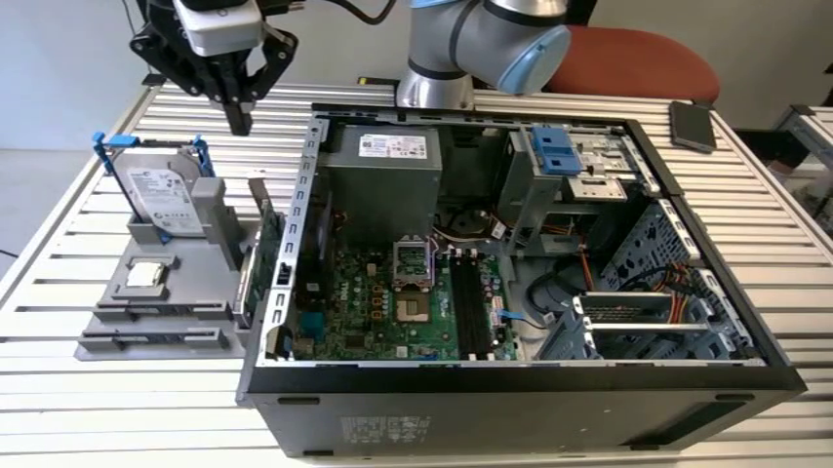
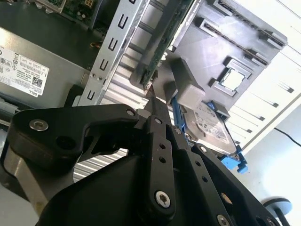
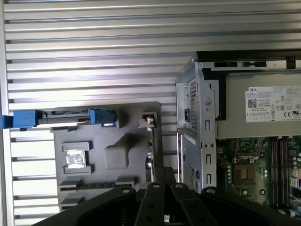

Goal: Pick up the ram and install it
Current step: 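Reach for the ram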

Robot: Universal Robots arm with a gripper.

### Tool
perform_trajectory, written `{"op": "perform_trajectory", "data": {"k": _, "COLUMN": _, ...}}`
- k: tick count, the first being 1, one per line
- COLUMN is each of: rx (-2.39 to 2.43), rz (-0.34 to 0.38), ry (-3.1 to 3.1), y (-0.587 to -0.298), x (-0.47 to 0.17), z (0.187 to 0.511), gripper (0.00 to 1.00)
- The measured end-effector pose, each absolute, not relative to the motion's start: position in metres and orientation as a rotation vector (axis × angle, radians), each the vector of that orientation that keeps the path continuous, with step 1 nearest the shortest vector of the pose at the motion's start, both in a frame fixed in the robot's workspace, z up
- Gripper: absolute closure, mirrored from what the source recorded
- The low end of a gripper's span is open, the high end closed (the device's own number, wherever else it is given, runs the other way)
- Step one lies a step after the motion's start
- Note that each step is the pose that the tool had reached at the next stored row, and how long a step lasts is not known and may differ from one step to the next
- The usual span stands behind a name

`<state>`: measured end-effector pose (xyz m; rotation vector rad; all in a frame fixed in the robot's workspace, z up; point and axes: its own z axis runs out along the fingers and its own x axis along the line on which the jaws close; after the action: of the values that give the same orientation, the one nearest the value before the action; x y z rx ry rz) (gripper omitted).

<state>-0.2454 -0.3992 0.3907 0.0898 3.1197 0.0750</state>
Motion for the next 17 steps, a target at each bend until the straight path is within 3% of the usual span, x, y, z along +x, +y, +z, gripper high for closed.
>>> {"op": "perform_trajectory", "data": {"k": 17, "rx": 0.086, "rz": 0.075, "ry": 3.121, "y": -0.399, "x": -0.263, "z": 0.391, "gripper": 1.0}}
